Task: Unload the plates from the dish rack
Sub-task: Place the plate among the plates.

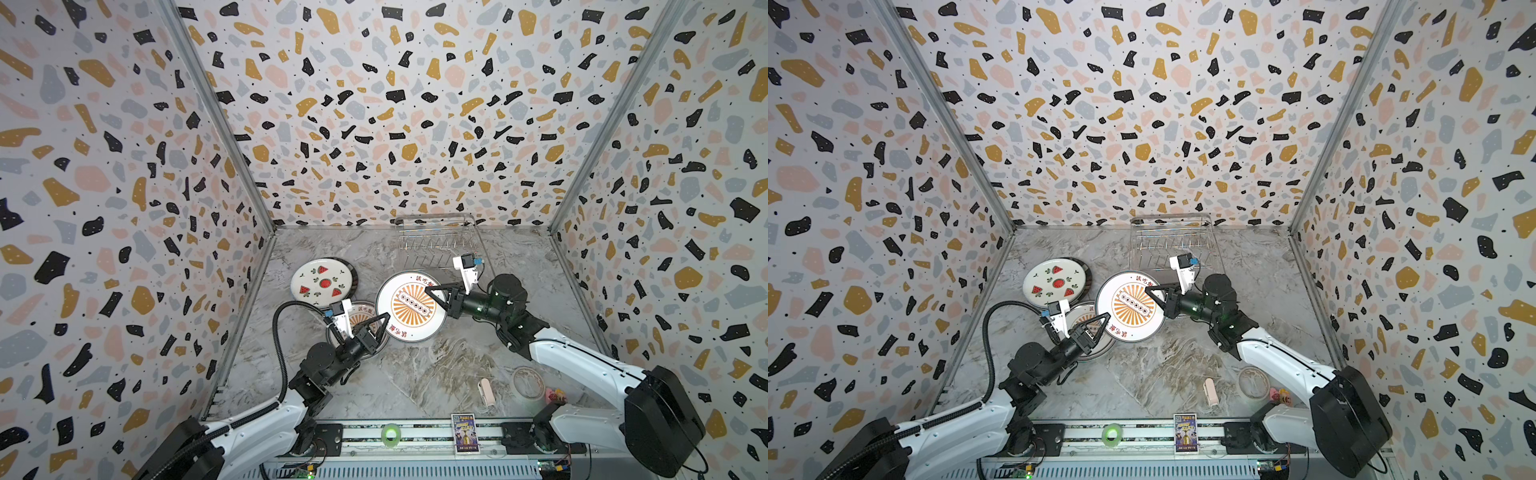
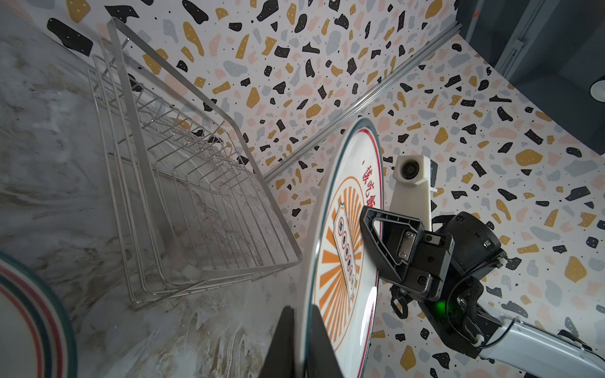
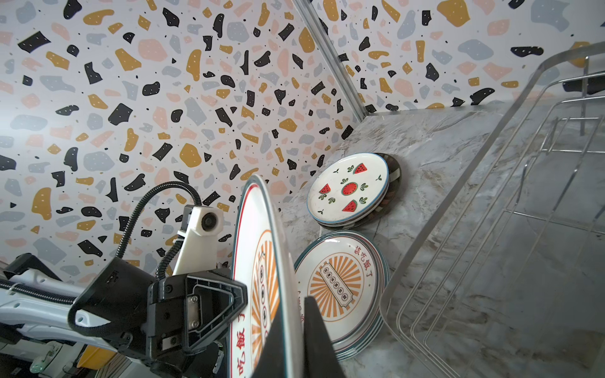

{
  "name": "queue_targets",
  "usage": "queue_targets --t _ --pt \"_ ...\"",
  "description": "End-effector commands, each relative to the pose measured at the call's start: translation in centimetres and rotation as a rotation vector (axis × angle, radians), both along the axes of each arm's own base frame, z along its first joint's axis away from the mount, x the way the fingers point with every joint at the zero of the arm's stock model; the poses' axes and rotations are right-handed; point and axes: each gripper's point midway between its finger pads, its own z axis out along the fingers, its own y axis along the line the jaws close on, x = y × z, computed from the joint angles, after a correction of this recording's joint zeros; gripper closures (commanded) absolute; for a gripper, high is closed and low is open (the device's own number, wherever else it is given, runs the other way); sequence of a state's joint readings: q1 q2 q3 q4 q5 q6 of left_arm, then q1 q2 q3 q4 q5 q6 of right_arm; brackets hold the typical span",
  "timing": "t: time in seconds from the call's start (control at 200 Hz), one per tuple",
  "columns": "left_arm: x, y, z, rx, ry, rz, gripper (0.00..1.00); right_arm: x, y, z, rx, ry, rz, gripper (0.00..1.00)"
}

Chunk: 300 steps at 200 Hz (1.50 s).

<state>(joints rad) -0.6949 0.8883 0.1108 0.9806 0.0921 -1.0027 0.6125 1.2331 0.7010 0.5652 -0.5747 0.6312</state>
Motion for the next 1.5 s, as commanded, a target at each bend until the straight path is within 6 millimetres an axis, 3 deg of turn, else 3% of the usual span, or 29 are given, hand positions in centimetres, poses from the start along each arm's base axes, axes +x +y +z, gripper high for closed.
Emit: queue_targets --t 0.0,0.235,0.536,0.606,0.716,0.736,0.916,1.091,1.307,1.497 --pt "-0.7 -0.5 2.1 -0.039 -0.075 -0.040 0.99 -0.5 0.7 0.9 0.030 -0.027 0.037 0.94" --pt "-0.5 -0.4 1.4 -0.030 -0.040 -0.030 1.00 -0.8 1.3 -0.1 0.008 -0.026 0.062 0.83" --pt "-0.5 0.1 1.7 -0.042 -0.028 -0.011 1.00 -0.8 1.6 -0.5 -0.002 -0.035 0.064 0.57" --pt "-0.5 0.3 1.6 -0.038 -0.023 -0.001 1.00 -0.8 1.5 -0.6 -0.008 -0.036 0.057 0.43" --pt "-0.3 0.7 1.4 -0.021 -0.018 0.020 1.00 -0.5 1.0 -0.5 -0.021 -0.041 0.023 0.10" --pt "-0.2 0.8 1.3 -0.017 -0.014 0.028 1.00 -0.5 0.9 -0.5 -0.022 -0.043 0.015 0.00" --pt "0.9 2.5 1.3 0.015 -0.007 0.102 1.00 -0.3 -0.1 -0.2 -0.064 -0.082 -0.070 0.01" --pt "2.1 5.6 0.7 -0.008 0.042 0.189 1.00 -0.8 -0.2 -0.1 -0.097 -0.123 -0.091 0.01" --pt "2.3 8.6 -1.4 -0.003 0.136 0.318 1.00 -1.8 1.3 -0.6 -0.172 -0.182 -0.080 0.01" --pt "2.3 10.9 -4.4 0.015 0.268 0.436 1.00 -2.9 2.9 -0.4 -0.208 -0.245 -0.089 0.01"
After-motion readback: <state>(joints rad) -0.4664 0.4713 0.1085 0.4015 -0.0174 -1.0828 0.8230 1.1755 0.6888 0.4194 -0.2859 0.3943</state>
